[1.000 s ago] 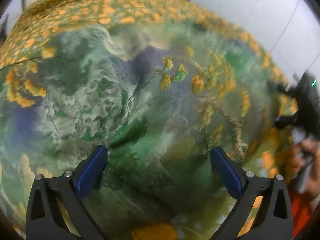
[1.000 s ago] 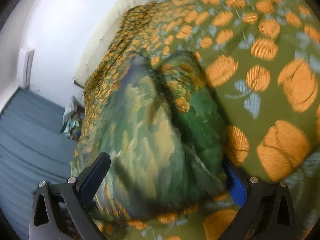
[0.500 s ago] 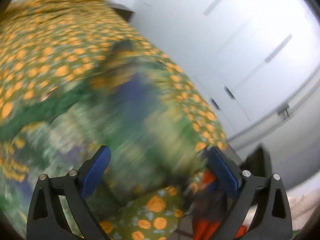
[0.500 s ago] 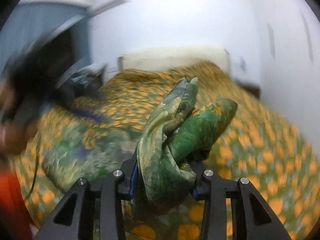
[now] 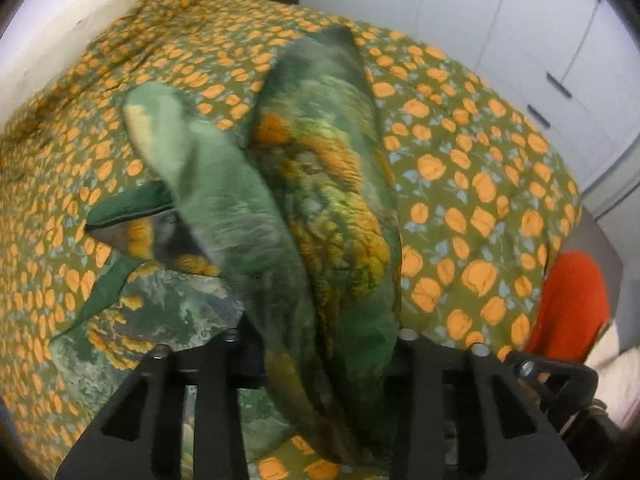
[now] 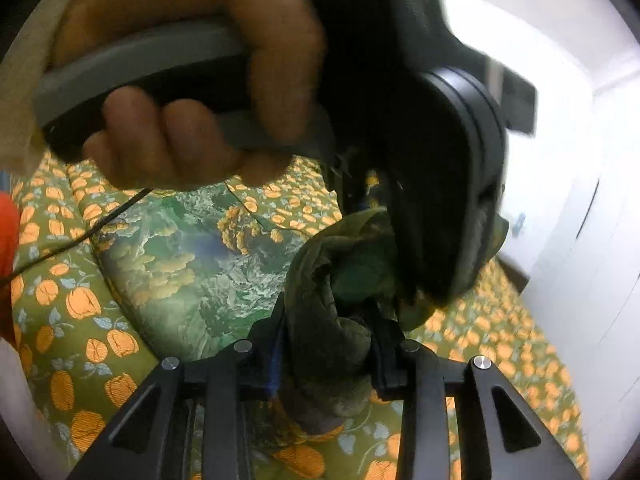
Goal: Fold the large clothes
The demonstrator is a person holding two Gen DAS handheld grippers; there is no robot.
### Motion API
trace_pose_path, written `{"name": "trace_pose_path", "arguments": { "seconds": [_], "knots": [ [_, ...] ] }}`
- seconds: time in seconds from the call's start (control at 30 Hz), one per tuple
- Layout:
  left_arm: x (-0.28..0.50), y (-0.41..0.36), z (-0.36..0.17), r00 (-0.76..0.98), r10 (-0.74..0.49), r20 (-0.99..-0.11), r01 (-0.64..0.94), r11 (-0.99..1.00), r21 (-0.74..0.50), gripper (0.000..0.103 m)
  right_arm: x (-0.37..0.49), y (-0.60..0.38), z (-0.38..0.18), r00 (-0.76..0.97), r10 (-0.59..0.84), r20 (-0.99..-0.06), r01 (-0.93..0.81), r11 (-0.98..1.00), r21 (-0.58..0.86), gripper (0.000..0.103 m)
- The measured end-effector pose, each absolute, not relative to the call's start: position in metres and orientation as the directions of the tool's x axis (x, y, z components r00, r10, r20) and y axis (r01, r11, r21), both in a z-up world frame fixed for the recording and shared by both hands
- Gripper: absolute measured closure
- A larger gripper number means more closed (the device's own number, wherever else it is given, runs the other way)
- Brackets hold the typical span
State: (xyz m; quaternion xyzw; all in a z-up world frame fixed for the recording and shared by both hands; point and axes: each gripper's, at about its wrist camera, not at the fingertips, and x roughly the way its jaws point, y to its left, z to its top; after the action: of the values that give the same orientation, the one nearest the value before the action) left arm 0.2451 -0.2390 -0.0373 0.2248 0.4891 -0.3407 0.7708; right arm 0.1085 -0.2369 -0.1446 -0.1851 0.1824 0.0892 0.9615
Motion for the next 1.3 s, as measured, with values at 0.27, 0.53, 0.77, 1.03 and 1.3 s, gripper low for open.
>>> {"name": "trace_pose_path", "arguments": {
  "seconds": [0.27, 0.53, 0.77, 1.03, 1.3],
  "knots": [
    [0.294, -0.134, 0.005, 0.340, -0.402, -0.850, 0.618, 0.777, -0.120, 0.072, 0.076, -0.269, -0.133, 0.903, 0.276, -0.328, -0.325, 0.940, -0.104, 0.010],
    [0.308, 0.027, -0.036, 0.391, -0.410, -0.824, 0.368, 0.890, -0.268, 0.072, 0.095, -0.287, -0.142, 0.877, 0.262, -0.402, -0.292, 0.956, -0.013, 0.010],
    [0.310, 0.107, -0.122, 0.367, -0.445, -0.817, 0.179, 0.896, -0.408, 0.071, 0.135, -0.270, -0.132, 0.806, 0.355, -0.474, -0.363, 0.929, 0.078, 0.010],
    [0.308, 0.130, -0.146, 0.384, -0.519, -0.764, 0.154, 0.852, -0.501, 0.068, 0.240, -0.208, -0.105, 0.703, 0.467, -0.536, -0.477, 0.869, 0.131, 0.010],
    [0.303, 0.148, -0.175, 0.383, -0.543, -0.748, 0.134, 0.833, -0.536, 0.066, 0.271, -0.126, -0.212, 0.573, 0.429, -0.698, -0.530, 0.844, 0.083, 0.003]
  ]
}}
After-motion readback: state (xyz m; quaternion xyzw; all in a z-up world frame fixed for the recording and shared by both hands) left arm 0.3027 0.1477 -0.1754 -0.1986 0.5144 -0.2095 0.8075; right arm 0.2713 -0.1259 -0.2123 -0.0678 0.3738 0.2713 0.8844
